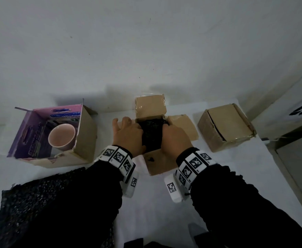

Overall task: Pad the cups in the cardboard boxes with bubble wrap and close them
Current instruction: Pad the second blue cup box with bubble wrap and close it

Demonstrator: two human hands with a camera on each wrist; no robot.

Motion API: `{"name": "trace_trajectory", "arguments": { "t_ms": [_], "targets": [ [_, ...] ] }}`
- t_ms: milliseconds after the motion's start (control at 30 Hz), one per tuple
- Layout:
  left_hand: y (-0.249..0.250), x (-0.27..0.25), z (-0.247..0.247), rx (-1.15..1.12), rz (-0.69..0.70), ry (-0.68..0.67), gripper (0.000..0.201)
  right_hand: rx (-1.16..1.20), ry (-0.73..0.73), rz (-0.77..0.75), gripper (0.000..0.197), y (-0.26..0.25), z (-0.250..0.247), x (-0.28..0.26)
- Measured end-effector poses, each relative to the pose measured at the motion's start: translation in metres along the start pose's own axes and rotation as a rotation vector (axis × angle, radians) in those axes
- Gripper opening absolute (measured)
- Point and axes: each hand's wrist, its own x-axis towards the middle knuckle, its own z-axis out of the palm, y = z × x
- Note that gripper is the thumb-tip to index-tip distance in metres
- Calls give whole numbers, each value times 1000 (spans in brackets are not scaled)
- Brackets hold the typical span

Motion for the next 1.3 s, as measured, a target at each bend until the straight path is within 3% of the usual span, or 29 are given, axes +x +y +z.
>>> {"name": "trace_trajectory", "arguments": {
  "t_ms": [100, 167, 300, 400, 500, 600, 667, 767, 833, 900, 1033, 1300],
  "targets": [
    [3, 0, -3, 38, -44, 86, 41, -41, 94, -49, 21, -2, 2, 0],
    [6, 2, -6, 92, -56, 108, 28, -82, 108, -109, 27, -1, 7, 4],
    [12, 2, -7, 134, -54, 117, 10, -26, -31, -121, 48, 2, 9, 13],
    [16, 0, -5, 81, -23, 158, 2, -71, -86, -151, 39, 2, 7, 19],
    [13, -2, -3, 58, -4, 158, 3, 34, -108, -192, 30, 9, -3, 21],
    [5, -4, 0, 3, 85, 228, 12, 126, 7, -324, 19, 21, -16, 17],
    [0, -9, 3, -54, 206, 271, 23, 142, -16, -382, 15, 24, -17, 8],
    [-5, -22, 14, -127, 383, 254, 43, 90, -87, -401, 24, 27, -4, -14],
    [-6, -30, 26, -134, 446, 236, 44, 44, -60, -444, 35, 33, 8, -23],
    [-5, -34, 34, -138, 455, 274, 35, 11, -26, -471, 40, 37, 17, -28],
    [2, -34, 46, -113, 419, 417, 10, -18, 87, -482, 26, 35, 27, -32],
    [8, -33, 44, 40, 360, 387, 19, -59, 136, -452, 11, 32, 33, -30]
  ]
}}
